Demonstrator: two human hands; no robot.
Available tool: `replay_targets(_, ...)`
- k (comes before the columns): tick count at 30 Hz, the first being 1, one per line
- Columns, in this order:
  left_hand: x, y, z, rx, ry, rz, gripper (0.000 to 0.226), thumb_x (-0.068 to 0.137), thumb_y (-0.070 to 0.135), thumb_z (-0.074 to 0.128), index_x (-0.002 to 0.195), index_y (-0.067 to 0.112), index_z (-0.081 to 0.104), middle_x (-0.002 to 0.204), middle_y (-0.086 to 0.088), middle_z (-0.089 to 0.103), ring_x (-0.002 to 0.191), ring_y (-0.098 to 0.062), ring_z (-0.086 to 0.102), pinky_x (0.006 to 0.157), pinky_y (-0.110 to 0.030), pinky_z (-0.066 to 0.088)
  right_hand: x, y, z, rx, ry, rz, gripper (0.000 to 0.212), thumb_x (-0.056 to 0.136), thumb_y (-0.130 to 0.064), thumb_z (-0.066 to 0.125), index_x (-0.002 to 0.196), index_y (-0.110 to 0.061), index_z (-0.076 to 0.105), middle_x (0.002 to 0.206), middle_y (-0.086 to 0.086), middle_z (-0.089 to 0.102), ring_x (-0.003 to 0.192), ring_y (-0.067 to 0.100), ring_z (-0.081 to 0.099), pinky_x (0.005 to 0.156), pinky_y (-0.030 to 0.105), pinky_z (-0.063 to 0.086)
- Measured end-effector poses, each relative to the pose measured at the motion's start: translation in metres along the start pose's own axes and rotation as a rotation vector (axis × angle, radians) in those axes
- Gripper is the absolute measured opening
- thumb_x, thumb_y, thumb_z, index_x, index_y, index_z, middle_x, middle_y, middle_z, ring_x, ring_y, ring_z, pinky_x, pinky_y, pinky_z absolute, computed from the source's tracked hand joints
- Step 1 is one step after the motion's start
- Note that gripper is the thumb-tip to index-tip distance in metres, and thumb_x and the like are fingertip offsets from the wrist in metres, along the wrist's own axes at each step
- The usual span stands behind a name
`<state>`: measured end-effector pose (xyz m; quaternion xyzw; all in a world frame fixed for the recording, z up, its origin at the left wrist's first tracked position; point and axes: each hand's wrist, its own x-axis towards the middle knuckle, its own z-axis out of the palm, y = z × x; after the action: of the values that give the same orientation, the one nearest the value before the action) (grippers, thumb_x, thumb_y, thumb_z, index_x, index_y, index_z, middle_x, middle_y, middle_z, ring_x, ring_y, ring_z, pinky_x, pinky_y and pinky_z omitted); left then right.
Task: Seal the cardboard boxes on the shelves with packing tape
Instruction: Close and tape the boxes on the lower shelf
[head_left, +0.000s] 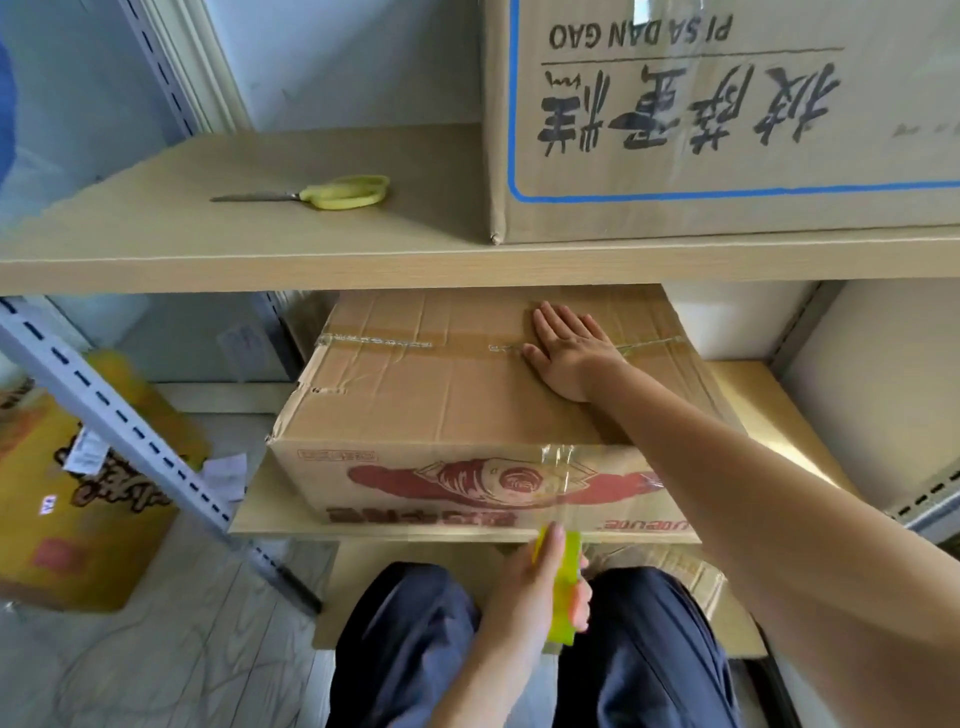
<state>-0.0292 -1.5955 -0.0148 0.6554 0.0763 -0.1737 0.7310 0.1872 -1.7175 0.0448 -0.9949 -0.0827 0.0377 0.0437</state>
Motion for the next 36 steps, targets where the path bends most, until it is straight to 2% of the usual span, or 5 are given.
replay_targets(12,0.034,-0.032,0.004,0.093,0.058,0.051,0.077,0.067,0.089,0.049,0.09,0.016,0.059,0.054,-0.006,0.058,0.047,-0.022,0.05,0.061,-0.039,0.043,-0.031,-0.016,-0.036,-0.196,-0.024,-0.121,0.069,0.101,-0.058,0.007,0.158,-0.019,0.003,0.165,-0.003,-0.004,0.152,0.013,-0.007,0.124,0.035,-0.003)
replay_targets(23,0.017,0.007,-0.017,0.358,-0.081,-0.048,0.061,0.097,0.061,0.044,0.111,0.004,0.058,0.075,-0.016,0.07,0.068,-0.027,0.068,0.07,-0.034,0.058,-0.124,-0.029,-0.026,-0.189,-0.023,-0.325,0.099,0.085,-0.079,0.033,0.158,-0.02,-0.001,0.165,-0.002,-0.006,0.152,0.014,0.004,0.122,0.035,0.022)
replay_targets(27,0.017,0.053,-0.052,0.7,-0.086,-0.022,0.053,0.101,0.039,0.046,0.143,0.008,0.043,0.122,-0.023,0.062,0.105,-0.031,0.064,0.092,-0.037,0.051,-0.166,-0.088,-0.077,-0.052,0.582,-0.619,0.057,0.099,-0.059,0.038,0.13,-0.018,0.062,0.137,0.003,0.059,0.118,0.022,0.061,0.078,0.035,0.058)
replay_targets(31,0.007,0.101,-0.066,0.772,0.112,0.139,0.055,0.09,0.055,0.044,0.117,0.012,0.063,0.106,-0.004,0.071,0.094,-0.022,0.068,0.091,-0.03,0.052,-0.173,-0.16,-0.157,0.115,1.113,-0.727,0.021,0.1,-0.022,0.053,0.09,-0.011,0.068,0.083,0.003,0.06,0.076,0.023,0.059,0.052,0.031,0.042)
replay_targets(36,0.002,0.115,-0.053,0.699,0.278,0.299,0.038,0.09,0.052,0.043,0.091,0.021,0.066,0.085,0.0,0.072,0.077,-0.018,0.068,0.077,-0.037,0.058,-0.096,-0.201,-0.212,0.11,0.536,-0.237,0.021,0.09,0.002,0.053,0.105,-0.006,0.065,0.104,0.012,0.062,0.103,0.033,0.06,0.067,0.03,0.039)
